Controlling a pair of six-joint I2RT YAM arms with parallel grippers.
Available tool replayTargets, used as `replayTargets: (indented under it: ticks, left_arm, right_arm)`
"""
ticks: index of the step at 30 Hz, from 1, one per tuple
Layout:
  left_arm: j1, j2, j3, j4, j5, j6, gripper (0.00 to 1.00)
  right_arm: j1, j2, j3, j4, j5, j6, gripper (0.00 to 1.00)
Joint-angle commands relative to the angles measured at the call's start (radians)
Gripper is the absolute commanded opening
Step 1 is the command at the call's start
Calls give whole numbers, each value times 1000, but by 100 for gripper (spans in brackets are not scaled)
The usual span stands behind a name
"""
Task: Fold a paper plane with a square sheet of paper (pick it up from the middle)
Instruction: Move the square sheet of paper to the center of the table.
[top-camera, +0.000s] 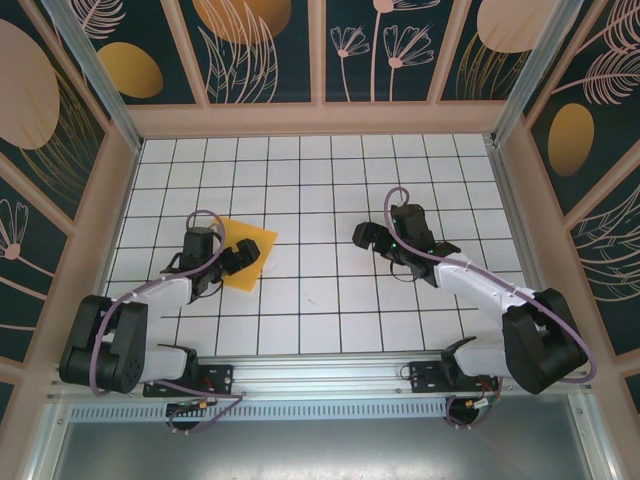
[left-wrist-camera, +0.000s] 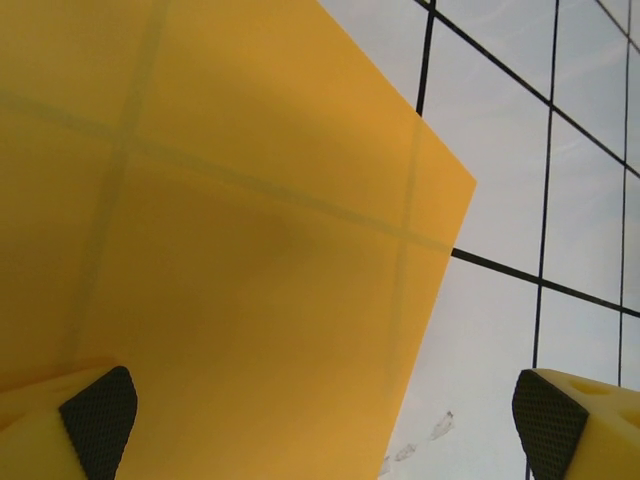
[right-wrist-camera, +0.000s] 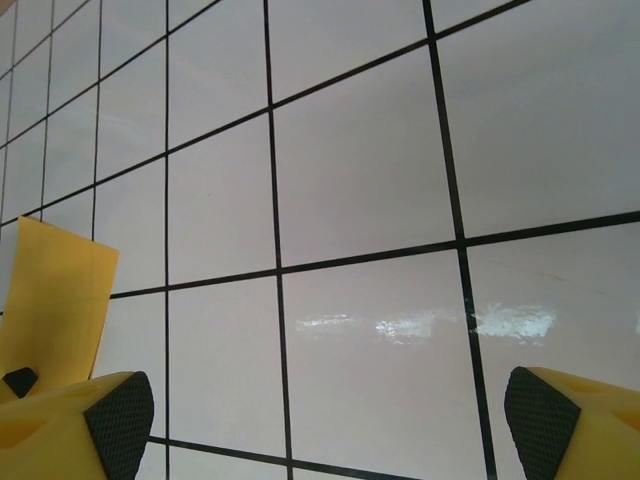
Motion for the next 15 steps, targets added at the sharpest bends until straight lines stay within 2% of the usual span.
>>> replayTargets:
  ticks: [1,7,11,15]
  left_arm:
    - [-70,8,-77,-1,23,-152,98]
    - [-276,74,-33,77,-27,-289,99]
    - [-405,186,64,136,-58,-368,99]
    - [-498,291,182,185,-83,-435,99]
  right_arm:
    - [7,-13,-25,-37,39,32,94]
    - [7,-38,-52,-30,47,54,94]
    - [7,-50,-63,-44,57,71,94]
    - [7,-73,-92,-28,36,108,92]
